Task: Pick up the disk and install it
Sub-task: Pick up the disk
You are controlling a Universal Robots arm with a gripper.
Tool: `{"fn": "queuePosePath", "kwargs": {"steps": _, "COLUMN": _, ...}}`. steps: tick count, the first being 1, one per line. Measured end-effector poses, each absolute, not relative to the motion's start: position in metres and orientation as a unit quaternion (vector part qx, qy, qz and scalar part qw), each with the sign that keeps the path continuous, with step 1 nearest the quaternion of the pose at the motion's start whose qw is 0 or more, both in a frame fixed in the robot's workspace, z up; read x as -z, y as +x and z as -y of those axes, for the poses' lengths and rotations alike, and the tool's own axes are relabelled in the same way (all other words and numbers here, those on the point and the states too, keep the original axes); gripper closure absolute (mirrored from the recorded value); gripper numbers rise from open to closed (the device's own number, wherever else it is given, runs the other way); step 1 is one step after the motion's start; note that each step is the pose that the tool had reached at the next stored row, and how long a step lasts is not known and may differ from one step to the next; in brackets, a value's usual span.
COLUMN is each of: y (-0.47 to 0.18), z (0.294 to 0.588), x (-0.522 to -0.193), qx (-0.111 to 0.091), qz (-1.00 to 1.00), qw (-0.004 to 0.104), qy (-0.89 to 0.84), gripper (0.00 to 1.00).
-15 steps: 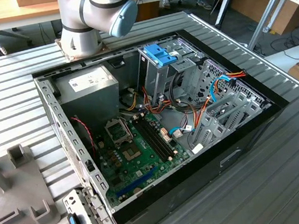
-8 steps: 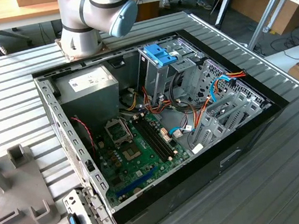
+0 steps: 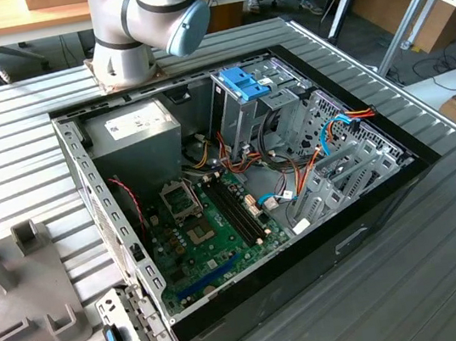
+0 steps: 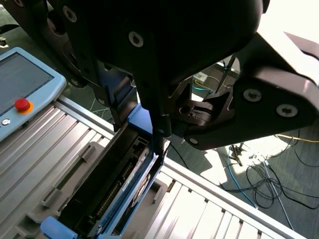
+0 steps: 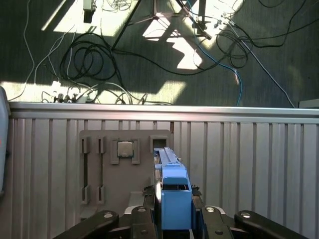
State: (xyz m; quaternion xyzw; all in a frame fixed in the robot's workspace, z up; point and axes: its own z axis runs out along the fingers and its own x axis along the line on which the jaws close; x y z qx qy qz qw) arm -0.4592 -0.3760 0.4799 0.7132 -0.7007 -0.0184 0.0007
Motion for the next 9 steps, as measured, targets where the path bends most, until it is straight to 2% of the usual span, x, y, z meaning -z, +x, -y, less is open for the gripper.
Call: {"fn": "queuePosePath", "kwargs": {"steps": 9, "y": -0.459, "z": 0.376, "x": -0.494, "qx": 0.018, "qz": 0.701, "qw": 0.001, "qy": 0.713, "gripper": 0.64}}
